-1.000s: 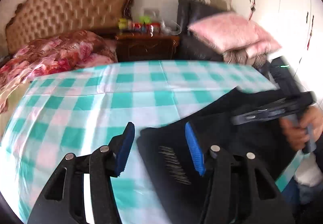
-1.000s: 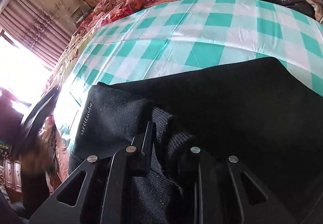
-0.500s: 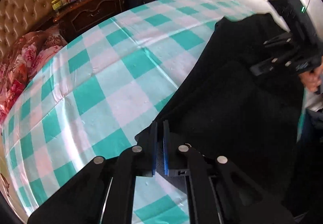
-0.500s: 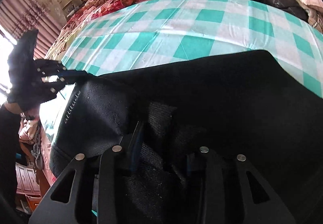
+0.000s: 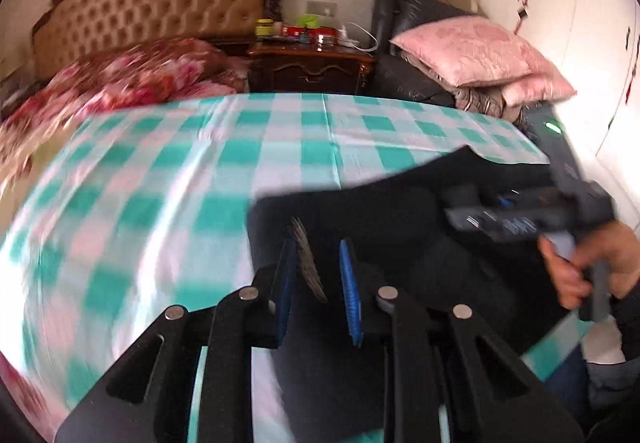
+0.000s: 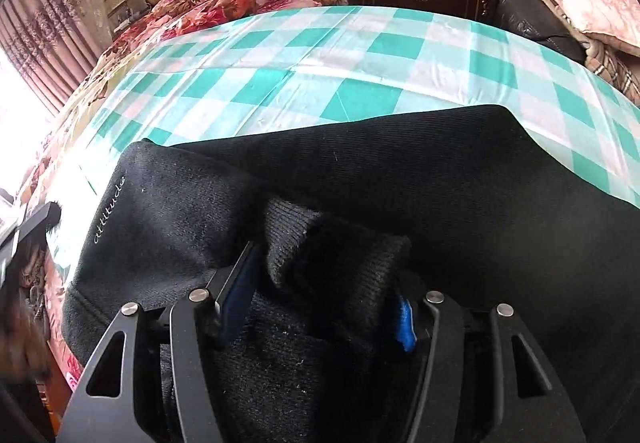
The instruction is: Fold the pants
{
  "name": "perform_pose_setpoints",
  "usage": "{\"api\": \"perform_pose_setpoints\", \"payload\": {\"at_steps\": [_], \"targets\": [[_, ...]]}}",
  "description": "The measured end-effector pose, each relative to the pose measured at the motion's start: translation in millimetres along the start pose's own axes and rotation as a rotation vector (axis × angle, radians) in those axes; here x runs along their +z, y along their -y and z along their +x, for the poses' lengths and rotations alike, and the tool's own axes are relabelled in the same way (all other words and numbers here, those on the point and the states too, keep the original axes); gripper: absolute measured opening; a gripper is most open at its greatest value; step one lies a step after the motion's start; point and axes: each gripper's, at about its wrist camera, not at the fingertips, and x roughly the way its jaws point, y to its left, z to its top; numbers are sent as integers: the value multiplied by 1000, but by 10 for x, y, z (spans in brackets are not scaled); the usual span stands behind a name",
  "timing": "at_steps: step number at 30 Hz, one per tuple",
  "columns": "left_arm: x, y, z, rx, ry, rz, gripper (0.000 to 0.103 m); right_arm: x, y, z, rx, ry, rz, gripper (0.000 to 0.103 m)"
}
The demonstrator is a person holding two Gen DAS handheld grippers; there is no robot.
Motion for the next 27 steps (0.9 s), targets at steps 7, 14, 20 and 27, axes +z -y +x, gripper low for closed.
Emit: {"api": "perform_pose_setpoints", "payload": {"at_steps": [7,14,20,27], "targets": [[-598,375,36,92,-83,77,16,-28,-41,-11,-58,22,-4,63],[-591,312,-139,103,-53,-37,36,-84,-66,-27,-85,55,7,63],[-441,439,-277,132,14,18,41,-98,-75,-33,-90,58,7,63],[-345,961,96,16,9,111,23,-103,-109,-53,-122,64,-8,63]]}}
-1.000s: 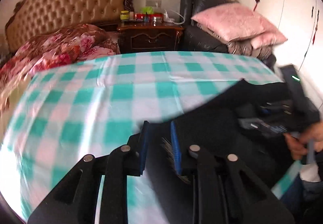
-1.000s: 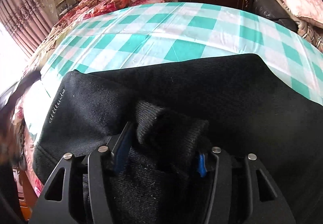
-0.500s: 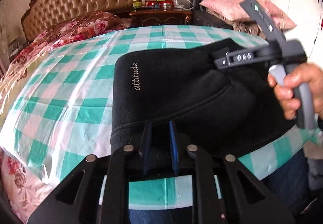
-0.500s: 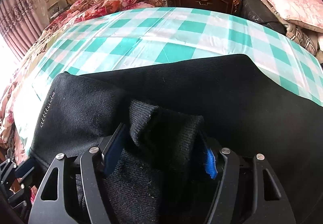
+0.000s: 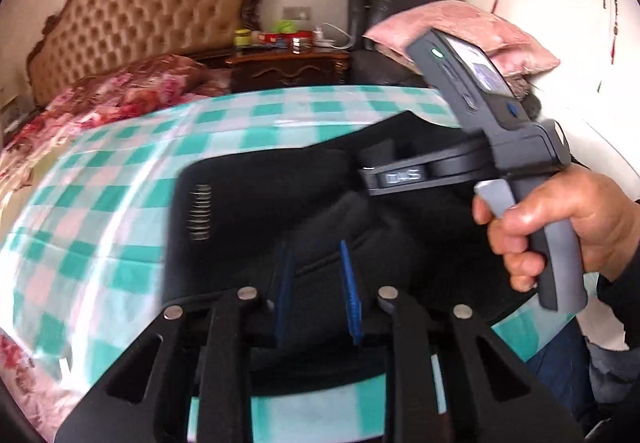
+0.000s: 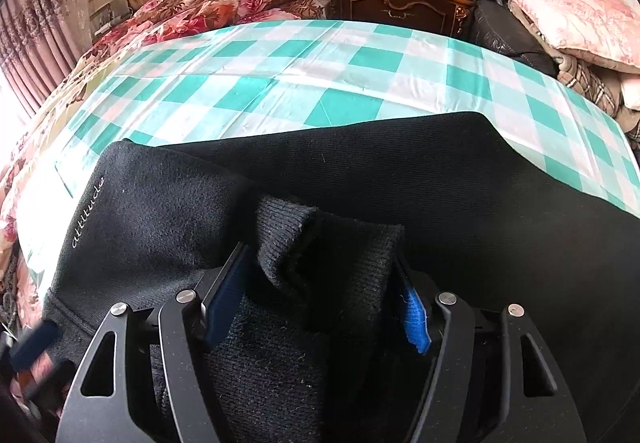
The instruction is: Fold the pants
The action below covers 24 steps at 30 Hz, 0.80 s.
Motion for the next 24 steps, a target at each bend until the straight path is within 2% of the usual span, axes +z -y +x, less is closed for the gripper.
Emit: {"api": "perform_pose_setpoints", "payload": {"at_steps": [2,3,7,10,13,15,17,18,19,20,21,22,24], "targets": [[-82,120,259,-7,-104,43,23,9,-13,-4,-8,-1,-8,63],[-120,155,262,11,-71,62,23,19,-16,-13,-11,-3,-13,63],[-150,136,254,-9,-56,27,23,3,34,-248,1,-17,19,67],[-182,139,251,-9,-39,28,23,-157,239,-511,113,-30,145,69],[-189,118,249,-14,-26,13,23,-343,380,-579,200,-63,239,69],[-226,78,220,-24,-20,-1,23,-442,385,-534,204,-87,261,69],[-229,20,185,-50,-14,-34,25,-527,329,-435,205,-132,259,53],[-223,-24,150,-74,-8,-59,32,-548,296,-415,203,-139,251,52],[-226,-88,66,-94,8,-99,43,-561,244,-437,175,-119,220,46],[-230,-168,-27,-85,35,-137,49,-568,192,-457,150,-108,182,37],[-233,-248,-117,-72,64,-169,57,-578,168,-468,147,-109,168,36],[-239,-348,-217,-57,96,-210,61,-596,158,-476,142,-109,162,33],[-291,-616,-372,-28,123,-297,61,-615,121,-489,124,-105,141,31]]}}
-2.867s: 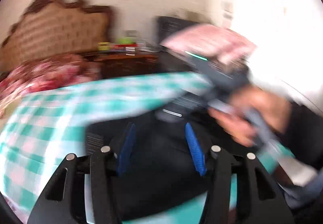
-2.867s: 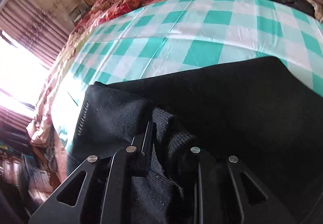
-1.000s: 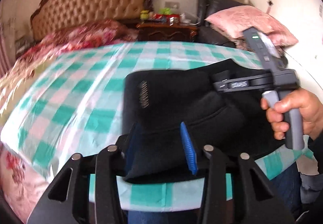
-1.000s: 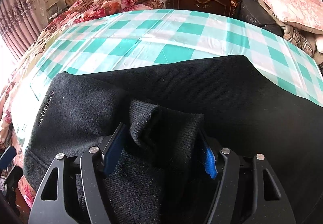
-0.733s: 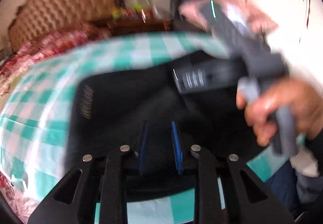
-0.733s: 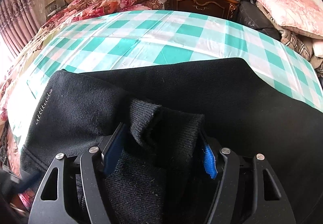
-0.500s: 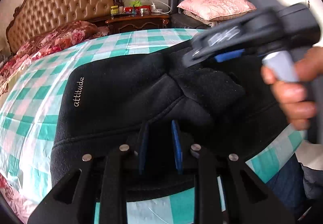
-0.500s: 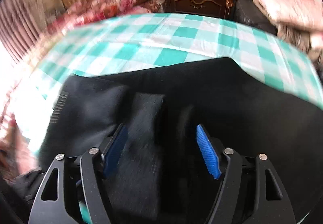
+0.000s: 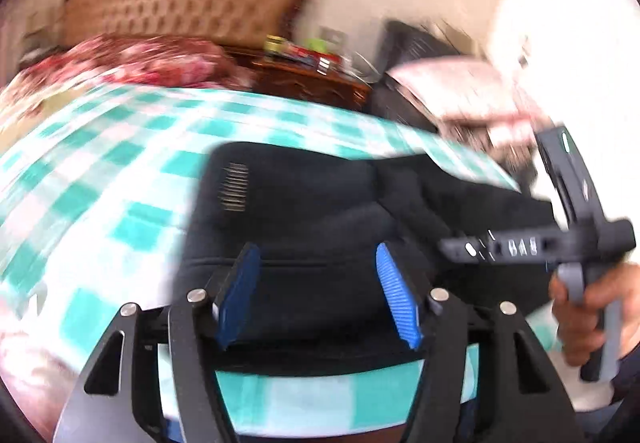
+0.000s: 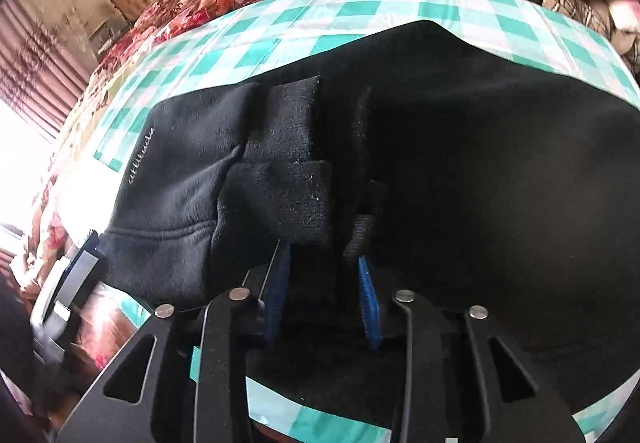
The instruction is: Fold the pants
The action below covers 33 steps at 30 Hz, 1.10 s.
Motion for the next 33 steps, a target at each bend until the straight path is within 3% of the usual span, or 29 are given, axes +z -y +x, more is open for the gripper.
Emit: {"api": "perform_pose_setpoints", "payload": {"at_steps": [3,7,16,21,28,33], "targets": [[-19,-387,-79,27,-17,-123,61,-35,-55,11,-32,11,-20,31],[-159,-830,-34,-7,-70,-323,61,-116,-149,20,-99,36,-64,31],[-330,-1009,179,-148,-121,-429,62,-173,-202,36,-172,71,-112,31],[-363,-1044,211,-206,-141,-445,56,-202,-390,-97,-289,117,-153,32],[-383,-1051,201,-226,-141,-458,55,-149,-757,-282,-340,229,-240,44],[-390,-1082,187,-235,-139,-468,54,-76,-930,-183,-331,231,-273,45]]}}
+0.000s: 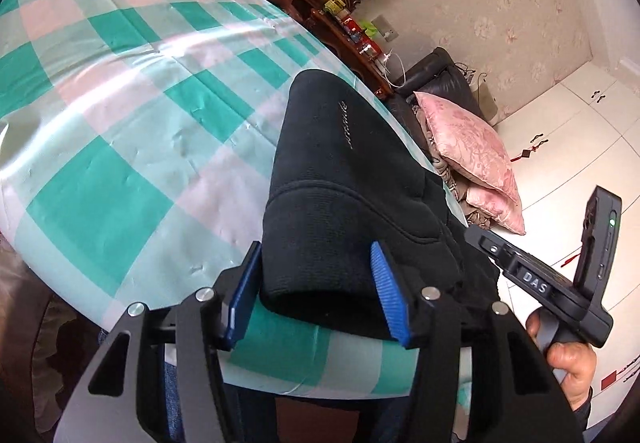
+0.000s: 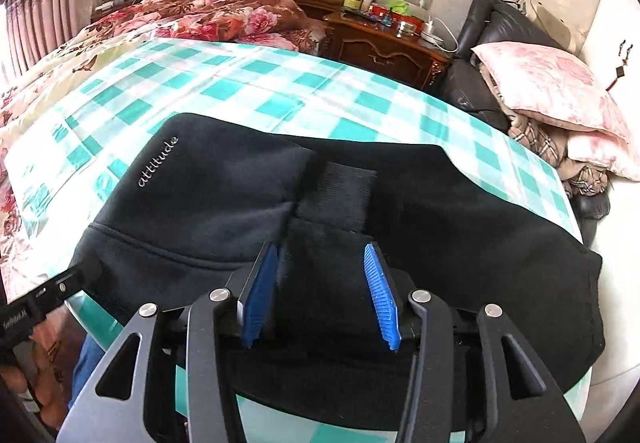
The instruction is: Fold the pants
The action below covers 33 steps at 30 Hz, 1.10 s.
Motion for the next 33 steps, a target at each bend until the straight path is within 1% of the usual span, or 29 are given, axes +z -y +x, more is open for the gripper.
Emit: {"api": "perform_pose_setpoints", "payload": {"at_steps": [3,6,7,8,11,12,13,17,18,19,21,22,24,27,29,30,32,33], "targets": [[12,-6,-3,-7,-1,-8,54,-4,-66,110,-13,-12,-13,45],[26,5,-12,-12,0,-13,54,-54,-119,295,-34,-73,-34,44],[30,7,-13,-14,0,-17,55,-86,-125,347,-30,-89,-33,44],[36,15,-9,-13,1,-19,56,-118,-131,362,-31,-85,-33,44],[49,75,12,-3,2,-10,64,-120,-157,381,-43,-91,-43,45],[53,93,24,0,1,-10,69,-126,-167,388,-46,-94,-44,45],[52,107,37,4,0,-12,70,-129,-178,394,-49,-95,-44,45],[60,138,104,17,-10,-23,70,-141,-185,407,-51,-93,-45,46],[64,132,108,12,-13,-29,70,-142,-183,409,-50,-92,-44,46],[73,120,104,7,-16,-40,65,-142,-184,413,-48,-93,-41,46],[93,105,86,-10,-17,-57,59,-142,-194,409,-48,-93,-40,46],[105,100,69,-24,-17,-62,54,-142,-193,410,-48,-93,-39,46],[117,105,46,-46,-17,-66,48,-142,-193,411,-49,-94,-39,46],[140,158,13,-57,-7,-49,40,-137,-194,412,-47,-100,-33,47],[145,237,-6,-38,4,-15,36,-107,-174,406,-37,-116,-27,48],[146,273,-12,-27,8,-1,36,-75,-150,397,-29,-129,-20,50],[151,348,-27,0,15,26,35,61,-86,352,3,-153,13,73],[151,388,-36,11,24,42,35,176,-73,293,35,-144,24,76]]}}
